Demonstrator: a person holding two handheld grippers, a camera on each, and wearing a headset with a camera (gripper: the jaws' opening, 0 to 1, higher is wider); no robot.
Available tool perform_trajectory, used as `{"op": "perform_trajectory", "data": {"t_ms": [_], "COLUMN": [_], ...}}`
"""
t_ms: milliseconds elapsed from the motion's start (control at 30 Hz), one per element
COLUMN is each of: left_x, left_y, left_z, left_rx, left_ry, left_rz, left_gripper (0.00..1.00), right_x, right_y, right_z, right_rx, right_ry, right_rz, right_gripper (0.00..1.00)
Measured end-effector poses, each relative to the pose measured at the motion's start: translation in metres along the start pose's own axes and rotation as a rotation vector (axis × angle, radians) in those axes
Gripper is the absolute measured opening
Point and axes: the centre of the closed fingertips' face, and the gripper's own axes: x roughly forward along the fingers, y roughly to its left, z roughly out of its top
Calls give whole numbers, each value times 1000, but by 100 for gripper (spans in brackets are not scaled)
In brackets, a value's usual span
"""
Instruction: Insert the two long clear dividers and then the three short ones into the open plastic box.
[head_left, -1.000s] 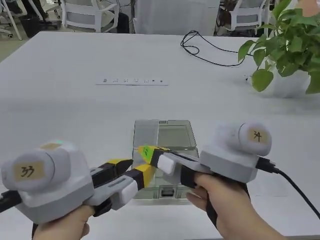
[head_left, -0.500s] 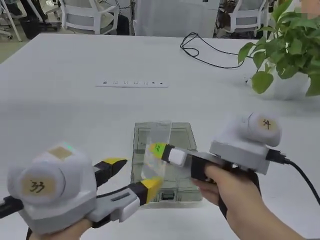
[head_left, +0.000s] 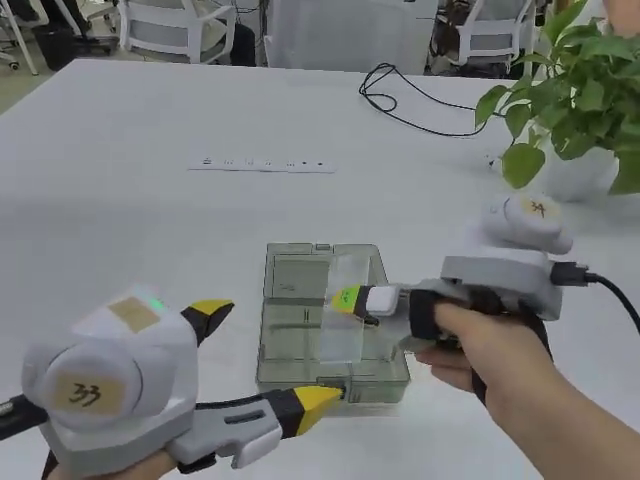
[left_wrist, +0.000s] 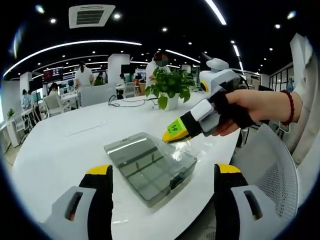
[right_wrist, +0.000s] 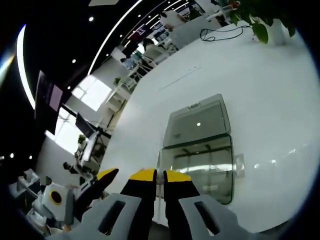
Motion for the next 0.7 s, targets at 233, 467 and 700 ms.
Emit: {"op": "perform_trajectory", "data": {"t_ms": [233,467,700], "left_x": [3,6,8], "left_y": [-2,-4,-8], "left_z": [1,2,0], "left_rx": [22,52,75], "left_ry": [-6,-16,-14], "left_rz": [-17,-29,-50], "left_gripper": [94,100,100], "right_x": [1,1,4], "right_y": [-13,-27,-36], "right_z": [0,-6,-14], "right_rx": [7,39,50], "right_ry": [75,155,227], "right_rz": [-80,-158,-221], "right_gripper": [6,6,6]}}
